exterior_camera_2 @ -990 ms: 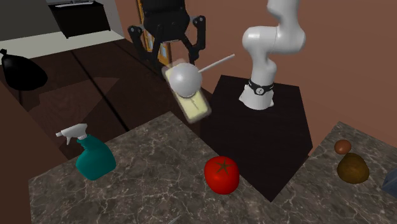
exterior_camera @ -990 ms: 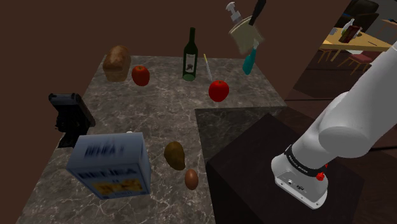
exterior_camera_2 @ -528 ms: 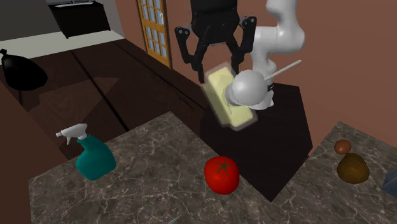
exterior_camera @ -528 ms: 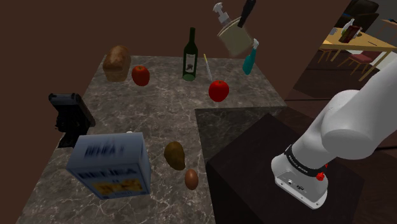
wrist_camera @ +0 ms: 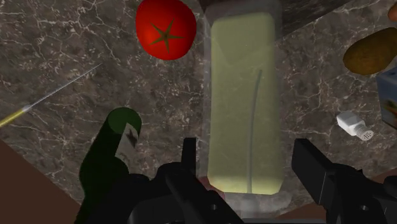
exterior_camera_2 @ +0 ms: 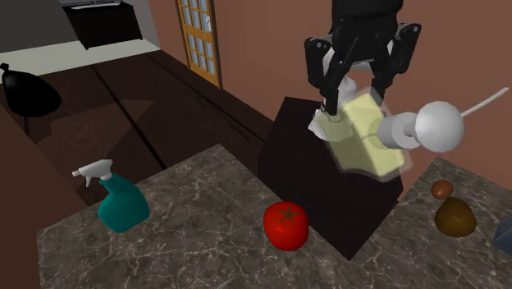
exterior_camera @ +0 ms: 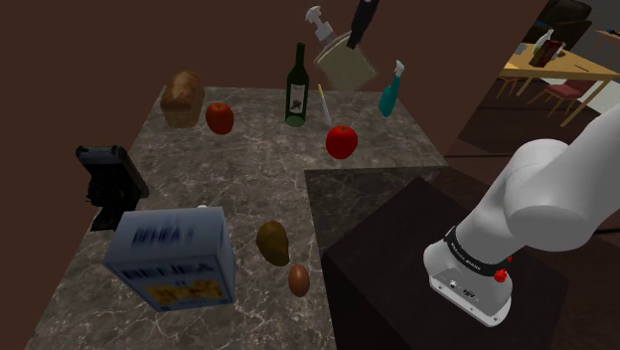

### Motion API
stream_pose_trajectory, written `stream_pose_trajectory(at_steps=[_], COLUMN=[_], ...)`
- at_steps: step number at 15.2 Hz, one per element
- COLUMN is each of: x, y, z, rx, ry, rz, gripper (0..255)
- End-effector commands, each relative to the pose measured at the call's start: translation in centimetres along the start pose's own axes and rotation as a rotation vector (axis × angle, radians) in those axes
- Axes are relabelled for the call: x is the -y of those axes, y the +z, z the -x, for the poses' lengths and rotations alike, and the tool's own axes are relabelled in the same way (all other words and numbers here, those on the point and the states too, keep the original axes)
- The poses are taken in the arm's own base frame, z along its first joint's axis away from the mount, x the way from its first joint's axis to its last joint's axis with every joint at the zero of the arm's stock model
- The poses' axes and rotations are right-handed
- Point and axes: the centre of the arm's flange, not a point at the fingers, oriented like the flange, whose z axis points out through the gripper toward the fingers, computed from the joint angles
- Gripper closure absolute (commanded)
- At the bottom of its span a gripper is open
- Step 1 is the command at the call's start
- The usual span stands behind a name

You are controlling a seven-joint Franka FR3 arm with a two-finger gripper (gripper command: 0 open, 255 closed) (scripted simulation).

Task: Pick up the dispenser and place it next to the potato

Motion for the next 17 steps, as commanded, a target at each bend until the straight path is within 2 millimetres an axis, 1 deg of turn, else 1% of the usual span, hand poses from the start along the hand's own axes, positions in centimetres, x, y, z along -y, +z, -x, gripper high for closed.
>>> stream_pose_trajectory(at_steps=[1, 17], x=[2.3, 21.1], y=[0.7, 3.9], z=[-1.3, -10.4], rx=[-0.001, -0.001], ry=[0.002, 0.002], rz=[0.000, 0.000], gripper=[255, 255])
